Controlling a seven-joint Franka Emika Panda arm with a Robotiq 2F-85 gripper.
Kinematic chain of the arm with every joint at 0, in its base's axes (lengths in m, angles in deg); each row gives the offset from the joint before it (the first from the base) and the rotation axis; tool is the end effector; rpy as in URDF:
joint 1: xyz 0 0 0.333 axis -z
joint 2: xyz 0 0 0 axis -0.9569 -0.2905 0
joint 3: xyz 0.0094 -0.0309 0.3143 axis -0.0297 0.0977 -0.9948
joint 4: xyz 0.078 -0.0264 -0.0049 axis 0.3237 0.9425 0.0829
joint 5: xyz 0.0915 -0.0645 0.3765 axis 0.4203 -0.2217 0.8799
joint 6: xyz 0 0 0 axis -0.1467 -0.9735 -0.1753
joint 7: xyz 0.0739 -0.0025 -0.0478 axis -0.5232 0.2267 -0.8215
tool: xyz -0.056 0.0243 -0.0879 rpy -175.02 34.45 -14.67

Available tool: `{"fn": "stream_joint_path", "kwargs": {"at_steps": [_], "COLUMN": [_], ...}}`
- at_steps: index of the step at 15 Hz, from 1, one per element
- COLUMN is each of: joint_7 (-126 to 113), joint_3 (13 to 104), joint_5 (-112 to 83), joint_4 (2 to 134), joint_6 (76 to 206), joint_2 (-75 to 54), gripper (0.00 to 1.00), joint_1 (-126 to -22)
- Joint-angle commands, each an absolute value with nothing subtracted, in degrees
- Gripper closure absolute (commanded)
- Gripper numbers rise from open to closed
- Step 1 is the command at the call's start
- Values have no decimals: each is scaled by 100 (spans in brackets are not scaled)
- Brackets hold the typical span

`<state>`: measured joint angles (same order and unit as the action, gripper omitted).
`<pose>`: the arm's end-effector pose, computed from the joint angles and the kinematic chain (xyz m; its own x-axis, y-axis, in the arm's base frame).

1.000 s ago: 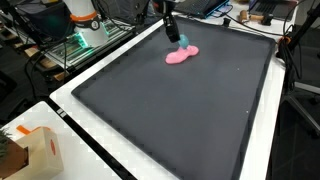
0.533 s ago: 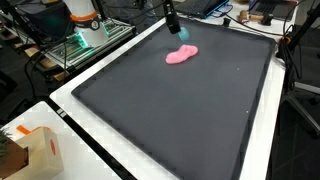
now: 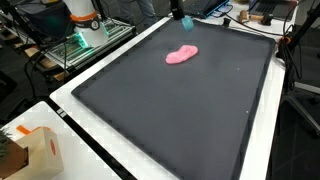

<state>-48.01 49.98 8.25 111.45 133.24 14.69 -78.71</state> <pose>0.4676 0.0936 0.3845 0.8189 0.5600 0.1261 0.5732 -0.7865 -0.2300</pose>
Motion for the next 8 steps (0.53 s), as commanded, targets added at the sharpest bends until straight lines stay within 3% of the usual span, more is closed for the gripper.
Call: {"fn": "stream_joint_path", "kwargs": {"at_steps": [1,8], "joint_7": [-3986,-2610], "joint_3": [4954,4819], "joint_5": [501,491], "joint_4": [10917,10334], "joint_6": [12851,12050], "joint_2": [1606,1503], "gripper": [65,65], "joint_1": [-7974,-8078]}}
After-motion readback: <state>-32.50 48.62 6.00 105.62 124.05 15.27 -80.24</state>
